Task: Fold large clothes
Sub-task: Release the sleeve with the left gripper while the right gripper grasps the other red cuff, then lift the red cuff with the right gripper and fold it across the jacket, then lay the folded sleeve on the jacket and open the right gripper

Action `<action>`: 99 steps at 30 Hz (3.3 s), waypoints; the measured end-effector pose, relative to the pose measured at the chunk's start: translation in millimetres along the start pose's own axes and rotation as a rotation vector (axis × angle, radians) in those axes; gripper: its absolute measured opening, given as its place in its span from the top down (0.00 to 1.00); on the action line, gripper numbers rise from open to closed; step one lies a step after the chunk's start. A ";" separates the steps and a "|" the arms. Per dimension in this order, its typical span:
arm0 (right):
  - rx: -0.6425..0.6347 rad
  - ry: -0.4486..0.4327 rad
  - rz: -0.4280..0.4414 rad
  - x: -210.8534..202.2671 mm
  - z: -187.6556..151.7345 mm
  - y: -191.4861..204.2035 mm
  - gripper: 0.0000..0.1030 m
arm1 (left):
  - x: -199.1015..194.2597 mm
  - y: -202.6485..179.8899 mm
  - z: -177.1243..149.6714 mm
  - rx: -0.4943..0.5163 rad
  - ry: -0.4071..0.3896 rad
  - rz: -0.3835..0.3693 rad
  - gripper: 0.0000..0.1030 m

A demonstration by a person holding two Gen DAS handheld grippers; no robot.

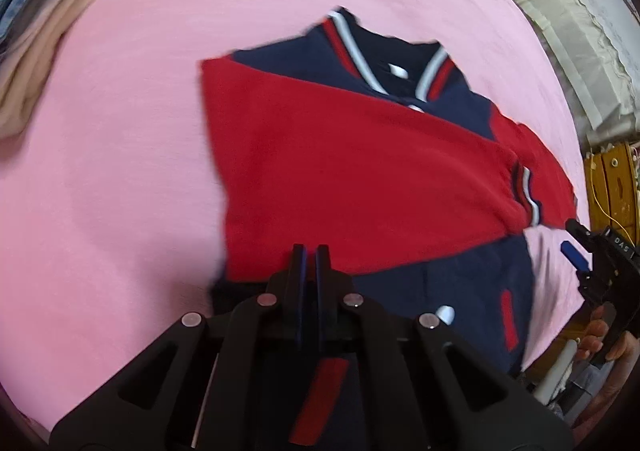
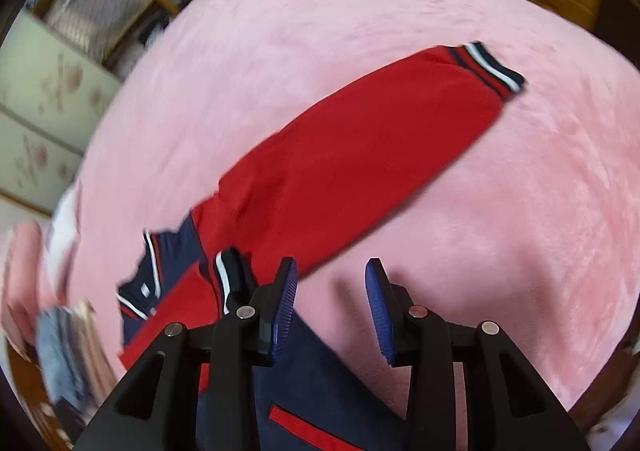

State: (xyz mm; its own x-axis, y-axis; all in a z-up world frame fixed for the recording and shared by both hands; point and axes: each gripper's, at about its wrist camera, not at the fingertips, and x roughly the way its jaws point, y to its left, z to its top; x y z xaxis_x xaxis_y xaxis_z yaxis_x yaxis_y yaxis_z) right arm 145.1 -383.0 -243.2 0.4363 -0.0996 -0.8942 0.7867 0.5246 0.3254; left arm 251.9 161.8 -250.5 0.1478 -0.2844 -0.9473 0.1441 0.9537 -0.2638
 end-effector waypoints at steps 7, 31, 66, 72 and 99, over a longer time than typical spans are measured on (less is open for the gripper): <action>0.202 -0.022 0.087 7.6 31.2 -76.5 0.65 | 11.0 -96.4 -11.0 -0.018 0.022 0.007 0.93; 0.082 0.008 0.220 40.0 172.1 -119.0 0.90 | 35.8 -269.4 1.3 -0.077 0.000 0.061 0.73; -0.674 -0.272 0.290 -170.1 6.2 255.0 0.91 | -51.9 -11.7 -12.9 -0.190 -0.058 0.086 0.73; -0.788 -0.130 0.283 -117.3 -72.2 306.2 0.91 | -52.4 25.7 -12.1 -0.213 -0.043 0.087 0.73; -0.816 0.277 0.332 9.3 -181.6 261.0 0.58 | -29.3 2.4 5.0 -0.120 -0.057 0.056 0.61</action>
State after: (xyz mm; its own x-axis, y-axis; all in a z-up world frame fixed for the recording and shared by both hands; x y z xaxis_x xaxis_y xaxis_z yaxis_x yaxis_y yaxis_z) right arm 275.2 -93.4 -222.4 0.3817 0.3127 -0.8698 0.0426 0.9341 0.3546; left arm 252.9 171.9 -222.5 0.2079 -0.2319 -0.9503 0.0167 0.9722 -0.2336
